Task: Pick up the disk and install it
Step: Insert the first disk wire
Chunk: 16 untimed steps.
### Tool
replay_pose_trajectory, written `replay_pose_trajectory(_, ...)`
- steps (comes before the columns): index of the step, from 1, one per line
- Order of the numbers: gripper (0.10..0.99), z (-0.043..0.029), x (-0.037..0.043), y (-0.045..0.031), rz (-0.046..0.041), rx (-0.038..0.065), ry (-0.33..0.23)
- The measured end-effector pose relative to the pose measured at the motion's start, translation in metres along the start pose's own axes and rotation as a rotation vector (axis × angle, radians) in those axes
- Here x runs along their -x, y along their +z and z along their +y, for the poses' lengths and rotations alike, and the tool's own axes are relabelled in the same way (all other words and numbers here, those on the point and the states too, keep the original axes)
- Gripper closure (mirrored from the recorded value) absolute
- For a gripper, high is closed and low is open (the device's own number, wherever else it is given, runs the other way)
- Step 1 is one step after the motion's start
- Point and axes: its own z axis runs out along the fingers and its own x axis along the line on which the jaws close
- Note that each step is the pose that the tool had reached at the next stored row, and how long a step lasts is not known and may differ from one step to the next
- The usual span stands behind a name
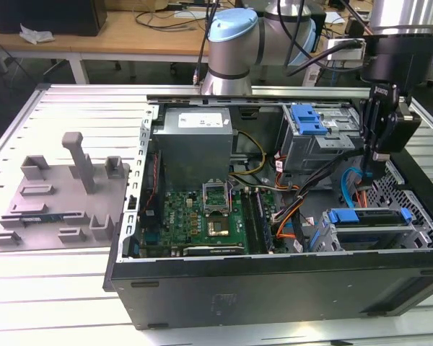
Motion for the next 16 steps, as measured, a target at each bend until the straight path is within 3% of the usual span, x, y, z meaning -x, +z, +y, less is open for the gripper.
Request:
replay_pose_trajectory(2,0.918,0.0000,0.0001,0.0000,0.0009,0.000,0.000)
replay_pose_trajectory(13,0.918,0.0001,0.0002,0.0001,0.0034,-0.001,0.000)
replay_pose_trajectory(15,0.918,-0.0001,0.0002,0.0001,-0.0039,0.001,0.000)
replay_pose_trajectory(16,0.918,-0.0009,0.0003,0.0001,-0.0149,0.003,0.000)
